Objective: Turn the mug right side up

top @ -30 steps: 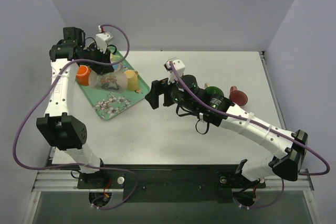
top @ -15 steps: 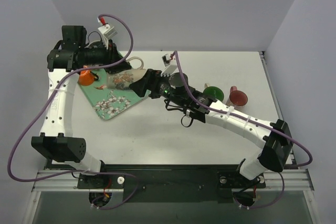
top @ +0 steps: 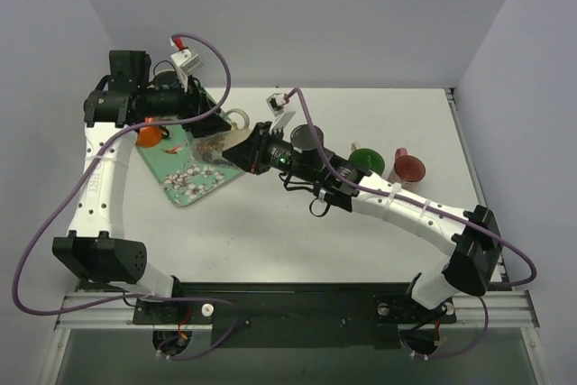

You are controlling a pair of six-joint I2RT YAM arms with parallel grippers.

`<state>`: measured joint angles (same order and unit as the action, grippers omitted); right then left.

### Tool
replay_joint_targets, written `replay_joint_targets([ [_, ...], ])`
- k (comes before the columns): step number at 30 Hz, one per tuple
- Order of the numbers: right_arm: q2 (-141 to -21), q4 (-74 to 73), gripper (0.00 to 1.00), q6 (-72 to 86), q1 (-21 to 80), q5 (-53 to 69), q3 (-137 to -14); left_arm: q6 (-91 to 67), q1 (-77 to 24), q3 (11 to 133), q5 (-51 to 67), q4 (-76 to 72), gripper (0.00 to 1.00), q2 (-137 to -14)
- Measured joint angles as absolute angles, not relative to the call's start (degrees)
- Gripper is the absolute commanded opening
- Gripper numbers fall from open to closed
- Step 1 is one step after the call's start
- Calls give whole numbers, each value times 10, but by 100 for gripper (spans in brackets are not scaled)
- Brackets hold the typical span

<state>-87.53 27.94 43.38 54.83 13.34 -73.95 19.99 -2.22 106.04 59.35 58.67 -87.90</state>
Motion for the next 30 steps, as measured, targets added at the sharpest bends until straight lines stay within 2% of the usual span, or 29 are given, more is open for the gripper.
replay_joint_targets([
  [4,-882,101,0,350,554,65,-768,190,-22,1030,537,559,88,-859],
  [8,-945,-138,0,271,542,-26,-867,201,8,999,451,516,88,-847],
  [12,-1025,-263,0,235,493,-34,-947,224,17,982,338,485,89,-852],
  [19,-1161,-368,0,188,406,-63,-1003,268,16,978,204,464,92,-883],
  [27,-1181,-404,0,176,384,-60,-1036,304,17,954,127,460,93,-910],
  [28,-1182,-411,10,175,383,-60,-1038,307,17,952,122,459,93,-911],
  [29,-1185,-417,16,175,383,-59,-1042,308,17,952,118,460,94,-912],
  [30,-1188,-420,31,175,383,-56,-1047,309,17,952,116,459,94,-912],
])
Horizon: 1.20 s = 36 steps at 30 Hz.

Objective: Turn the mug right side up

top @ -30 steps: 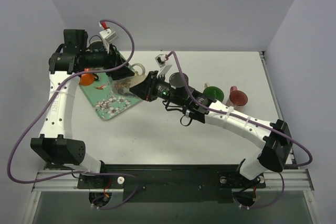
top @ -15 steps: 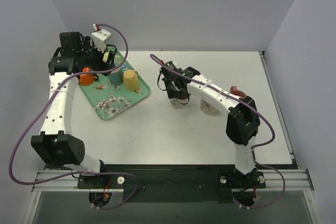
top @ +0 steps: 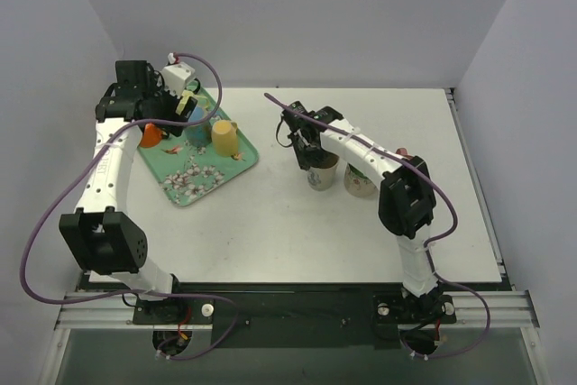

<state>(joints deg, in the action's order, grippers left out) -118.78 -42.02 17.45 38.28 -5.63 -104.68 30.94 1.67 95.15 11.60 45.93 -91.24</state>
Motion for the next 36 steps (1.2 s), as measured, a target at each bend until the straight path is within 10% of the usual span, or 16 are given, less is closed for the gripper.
replay_joint_targets([
  [4,-1187,-425,58,169,383,-52,-1055,322,17,952,104,459,94,-918],
  [11,-1133,-430,78,147,391,-52,-1051,423,32,948,75,458,86,-950],
  [21,-852,-388,79,110,397,-80,-927,824,54,992,109,512,89,-1064],
  [36,-842,-363,78,108,394,-99,-840,981,89,1213,119,608,86,-1297],
])
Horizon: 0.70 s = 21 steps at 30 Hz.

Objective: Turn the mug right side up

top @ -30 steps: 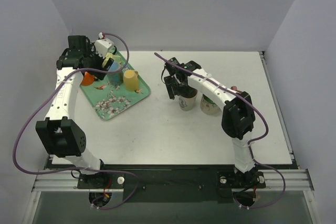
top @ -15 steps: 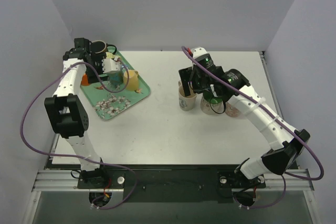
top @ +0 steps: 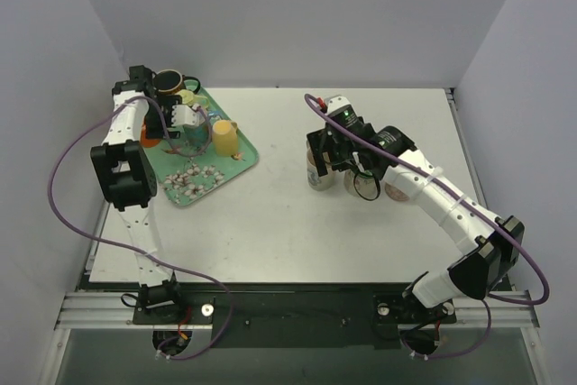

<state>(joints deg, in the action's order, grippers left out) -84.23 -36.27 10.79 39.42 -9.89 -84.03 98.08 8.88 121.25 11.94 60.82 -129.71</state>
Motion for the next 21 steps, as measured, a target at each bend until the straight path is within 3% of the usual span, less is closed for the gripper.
replay_joint_targets([
  [4,-842,-357,78,107,394,-98,-830,979,88,1208,105,575,81,-1313],
  [7,-842,-353,78,106,394,-96,-821,980,88,1211,90,564,63,-1331],
  [12,-842,-349,78,104,394,-96,-819,983,91,1218,79,556,46,-1349],
  [14,-842,-349,78,104,394,-96,-819,985,91,1217,80,552,34,-1349],
  [16,-842,-348,78,104,394,-96,-819,990,91,1207,79,543,6,-1344],
  [17,-842,-348,78,104,394,-96,-819,993,91,1203,79,539,0,-1342],
  [21,-840,-348,78,104,394,-96,-818,1009,87,1192,84,521,0,-1335],
])
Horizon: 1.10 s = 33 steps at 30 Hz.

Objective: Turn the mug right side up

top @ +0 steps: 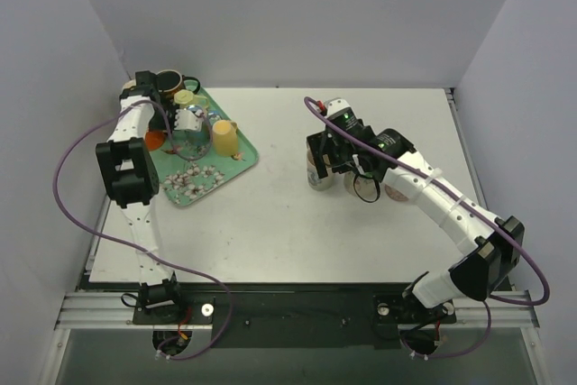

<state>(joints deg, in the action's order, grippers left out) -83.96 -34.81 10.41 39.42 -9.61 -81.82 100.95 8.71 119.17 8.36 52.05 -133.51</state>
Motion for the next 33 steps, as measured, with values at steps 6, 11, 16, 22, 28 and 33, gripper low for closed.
replay_joint_targets([
  [6,-823,-347,78,107,394,-96,-815,991,90,1186,95,523,0,-1323],
  [11,-804,-347,78,113,394,-96,-815,932,104,1183,131,548,0,-1291],
  [16,-785,-345,78,119,395,-94,-807,877,131,1117,173,526,0,-1206],
  [22,-773,-345,79,124,404,-94,-803,789,160,1065,227,505,0,-1126],
  [28,-745,-344,82,134,416,-91,-800,654,177,1005,296,460,0,-1049],
  [33,-724,-338,84,154,449,-126,-814,479,176,1004,373,412,0,-983],
])
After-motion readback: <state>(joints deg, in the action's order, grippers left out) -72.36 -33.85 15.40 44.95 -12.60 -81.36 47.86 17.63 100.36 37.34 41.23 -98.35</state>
